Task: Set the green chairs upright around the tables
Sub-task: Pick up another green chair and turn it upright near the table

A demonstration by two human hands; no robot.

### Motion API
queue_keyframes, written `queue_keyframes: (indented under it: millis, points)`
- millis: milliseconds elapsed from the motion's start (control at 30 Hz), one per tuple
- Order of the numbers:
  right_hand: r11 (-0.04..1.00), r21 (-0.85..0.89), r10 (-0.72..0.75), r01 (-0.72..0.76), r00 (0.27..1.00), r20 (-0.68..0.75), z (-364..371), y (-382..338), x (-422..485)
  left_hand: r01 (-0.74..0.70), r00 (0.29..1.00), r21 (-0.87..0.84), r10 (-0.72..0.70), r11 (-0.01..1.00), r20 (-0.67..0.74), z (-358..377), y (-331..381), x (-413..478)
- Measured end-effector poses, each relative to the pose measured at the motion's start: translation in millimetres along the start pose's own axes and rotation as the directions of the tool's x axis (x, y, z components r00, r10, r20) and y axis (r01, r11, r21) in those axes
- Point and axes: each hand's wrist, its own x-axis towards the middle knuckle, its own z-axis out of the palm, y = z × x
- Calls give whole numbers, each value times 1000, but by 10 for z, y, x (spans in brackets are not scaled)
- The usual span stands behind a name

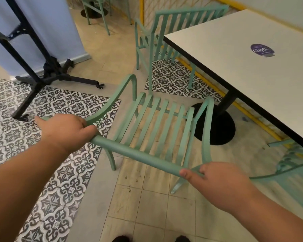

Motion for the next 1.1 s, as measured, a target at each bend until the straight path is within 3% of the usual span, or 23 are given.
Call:
queue_keyframes:
  millis: [567,667,733,800,900,1000,1100]
  points:
    - [998,62,12,-15,999,39,55,-691,25,-201,976,31,198,979,88,-42,-340,767]
    - [999,45,-15,14,1000,23,78,-764,42,-195,973,78,183,978,142,-95,-371,815]
    - [998,65,-3,1,1000,29,65,-752,42,-138,986,88,128,987,107,-151,-286,725]
    - [993,120,-3,-5,998,70,18,-698,44,-62,998,-33,62,998,-8,-173,-137,482]
    - [956,273,-149,109,980,132,-102,-635,81,-99,990,-294,64,951,-128,-92,225,-80]
    - [857,443,-338,263,936,97,-157,-700,251,10,1000,-453,-20,891,-17,110,597,-398]
    - [786,547,-407,287,907,109,-46,-818,445,140,988,-693,-146,707,51,234,754,-405]
